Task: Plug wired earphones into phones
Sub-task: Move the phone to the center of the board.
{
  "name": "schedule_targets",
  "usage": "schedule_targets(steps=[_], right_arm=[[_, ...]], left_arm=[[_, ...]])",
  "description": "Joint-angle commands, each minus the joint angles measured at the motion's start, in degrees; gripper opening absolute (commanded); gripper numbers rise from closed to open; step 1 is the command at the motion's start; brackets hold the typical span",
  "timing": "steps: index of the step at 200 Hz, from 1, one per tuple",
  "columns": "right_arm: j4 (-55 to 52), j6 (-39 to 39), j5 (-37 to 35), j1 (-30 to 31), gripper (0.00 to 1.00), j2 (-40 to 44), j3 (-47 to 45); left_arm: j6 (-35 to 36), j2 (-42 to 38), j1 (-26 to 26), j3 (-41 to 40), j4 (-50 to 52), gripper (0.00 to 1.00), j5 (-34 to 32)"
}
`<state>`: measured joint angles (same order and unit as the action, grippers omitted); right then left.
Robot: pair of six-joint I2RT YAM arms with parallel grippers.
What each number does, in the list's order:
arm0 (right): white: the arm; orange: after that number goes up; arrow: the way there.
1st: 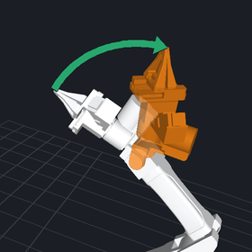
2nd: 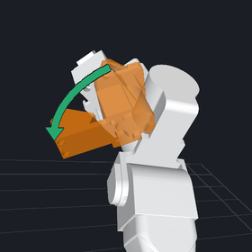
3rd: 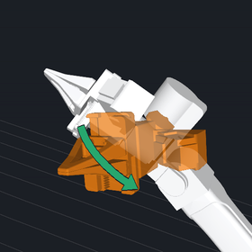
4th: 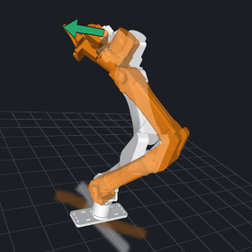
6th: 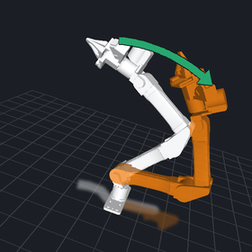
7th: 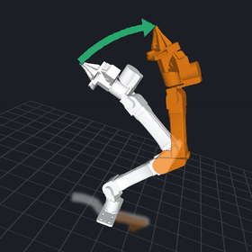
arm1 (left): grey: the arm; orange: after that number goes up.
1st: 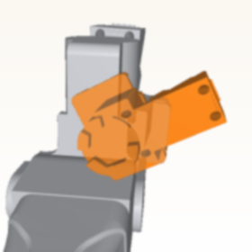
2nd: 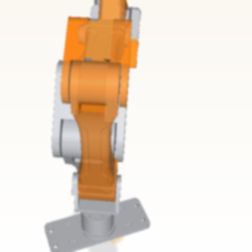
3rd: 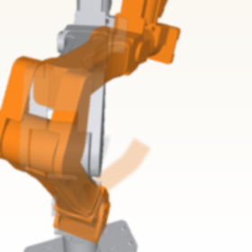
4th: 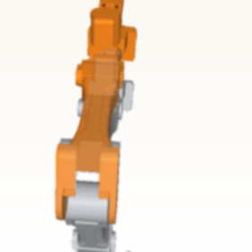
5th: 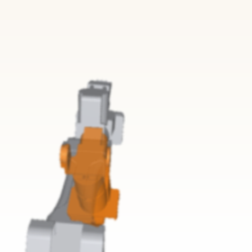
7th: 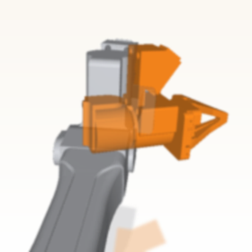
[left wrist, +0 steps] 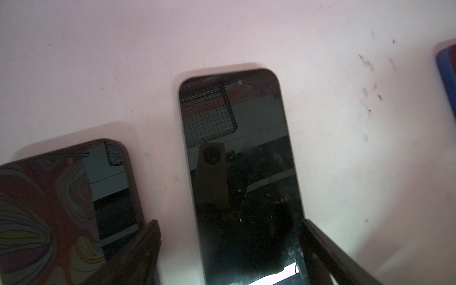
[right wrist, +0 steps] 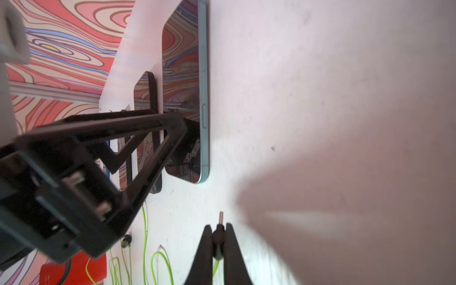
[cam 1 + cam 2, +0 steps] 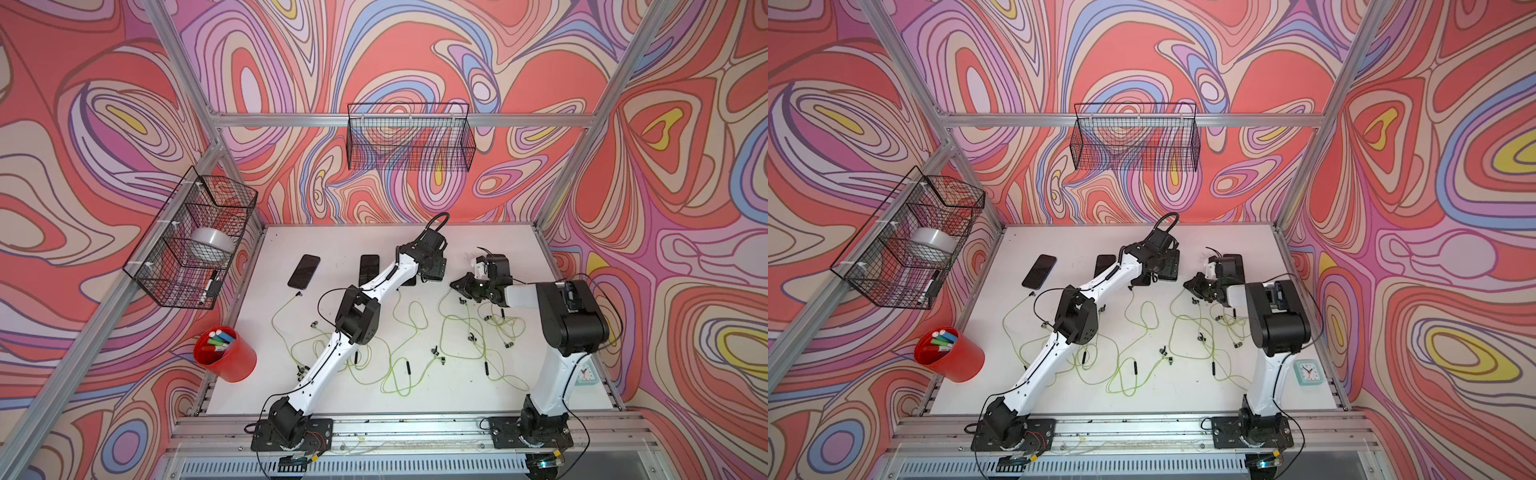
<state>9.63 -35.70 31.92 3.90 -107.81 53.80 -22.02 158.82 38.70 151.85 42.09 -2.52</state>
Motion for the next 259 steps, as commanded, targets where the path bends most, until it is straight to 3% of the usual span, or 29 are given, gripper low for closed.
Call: schedule_targets(steps=[1,41,57,62,70,122,131,144,163,190,229,259], right_arm=[[-3.67,1.14,-6.59,-0.04,0.0,5.88,-0.64],[-2.61,0.32,-9.42,-0.03,0.0,9.79,-2.39],[-1.14,-0.88,-9.33,-0.03,0.0,9.81,-3.25],[-0.95,-0.93,-9.33,-0.07,0.0,9.81,-3.34],[-0.93,-0.99,-9.27,-0.06,0.0,9.75,-3.27],[-3.1,0.3,-9.18,-0.11,0.01,9.75,-2.11],[-3.65,0.79,-9.2,-0.08,0.02,9.2,-1.28],[-4.61,1.13,-8.94,-0.03,0.04,7.08,0.91],[-3.3,0.91,-8.8,-0.04,0.06,0.75,4.49],[-1.24,1.07,-10.11,-0.58,0.06,-6.65,11.78],[0.04,-3.25,-12.48,-2.23,0.05,-17.52,22.79],[-1.97,-4.81,-11.51,-2.32,0.05,-26.78,32.51]], left_arm=[[3.05,1.62,0.82,1.62,3.79,0.94,-0.08],[2.85,3.99,1.83,2.79,6.42,0.96,-0.73],[5.05,5.76,3.31,3.38,8.55,0.55,-4.18],[5.29,5.9,3.76,3.36,9.01,0.48,-5.27],[5.28,5.85,4.08,3.14,9.25,0.45,-6.02],[2.6,4.95,3.16,1.79,8.18,0.55,-4.35],[2.6,4.47,3.23,1.17,8.23,0.6,-4.04],[2.49,2.33,3.22,-1.57,6.65,0.76,-3.44],[1.41,-5.43,3.22,-13.21,-2.75,0.87,-1.12],[0.57,-15.84,3.09,-25.2,-13.54,0.92,-0.72],[2.63,-22.55,2.97,-28.12,-17.17,0.99,1.44],[3.38,-21.0,2.14,-25.07,-15.98,0.99,3.33]])
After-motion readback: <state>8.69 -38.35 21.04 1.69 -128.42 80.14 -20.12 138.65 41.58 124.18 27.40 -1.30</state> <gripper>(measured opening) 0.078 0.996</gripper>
